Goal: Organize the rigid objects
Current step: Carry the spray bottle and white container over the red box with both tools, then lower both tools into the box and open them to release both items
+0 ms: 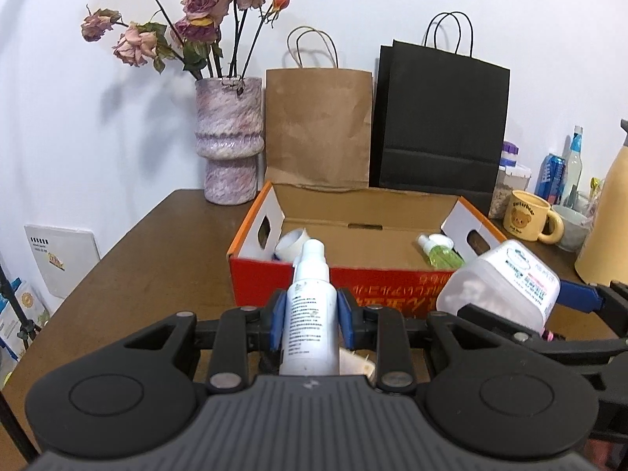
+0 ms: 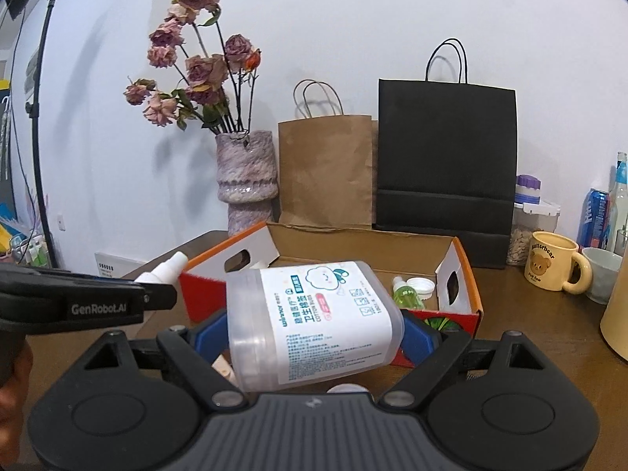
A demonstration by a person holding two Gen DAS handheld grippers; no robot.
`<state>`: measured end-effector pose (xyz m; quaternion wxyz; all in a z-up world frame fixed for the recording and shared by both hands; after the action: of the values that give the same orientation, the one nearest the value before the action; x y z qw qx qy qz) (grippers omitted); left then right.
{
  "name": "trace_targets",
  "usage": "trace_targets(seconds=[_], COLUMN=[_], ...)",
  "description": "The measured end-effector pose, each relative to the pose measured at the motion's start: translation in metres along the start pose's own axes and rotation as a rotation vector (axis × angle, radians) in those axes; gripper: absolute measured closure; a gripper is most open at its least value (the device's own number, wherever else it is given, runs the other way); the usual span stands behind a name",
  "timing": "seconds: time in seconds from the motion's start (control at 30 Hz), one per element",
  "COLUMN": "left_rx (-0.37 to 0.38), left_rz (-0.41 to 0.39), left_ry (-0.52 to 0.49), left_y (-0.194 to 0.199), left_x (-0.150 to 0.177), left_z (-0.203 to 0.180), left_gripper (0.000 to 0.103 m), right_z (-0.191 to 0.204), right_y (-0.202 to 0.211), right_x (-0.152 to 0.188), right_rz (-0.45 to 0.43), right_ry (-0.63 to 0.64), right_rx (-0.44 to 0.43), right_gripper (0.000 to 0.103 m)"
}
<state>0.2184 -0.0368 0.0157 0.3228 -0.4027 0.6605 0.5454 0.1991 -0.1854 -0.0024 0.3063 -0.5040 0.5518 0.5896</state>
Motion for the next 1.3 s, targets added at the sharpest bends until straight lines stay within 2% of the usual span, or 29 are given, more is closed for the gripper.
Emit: trace_targets(seconds=[1.3], left_rx=[0.008], left_rz=[-0.041], left_ry=[0.051], left_y=[-0.083], left_x=[-0.052], left_z=[-0.034], left_gripper=[0.075], right_z=[-0.046], right_y=[-0.076], right_x=[-0.036], right_rz=[-0.016], right_ry=[-0.031], right_rx=[0.075], right_gripper=[0.015])
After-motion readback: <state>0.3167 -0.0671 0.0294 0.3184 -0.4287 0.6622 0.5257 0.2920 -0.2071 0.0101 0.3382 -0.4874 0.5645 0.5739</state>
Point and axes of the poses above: each gripper's, at about its wrist camera, not at the fingertips, and y roughly against the way its jaws point, z to its left, x to its underside, the point moved 1 cm from there along -y, roughly the way its jaws point, and after that the axes turned 10 degrees about y, right-handed, at the moved point
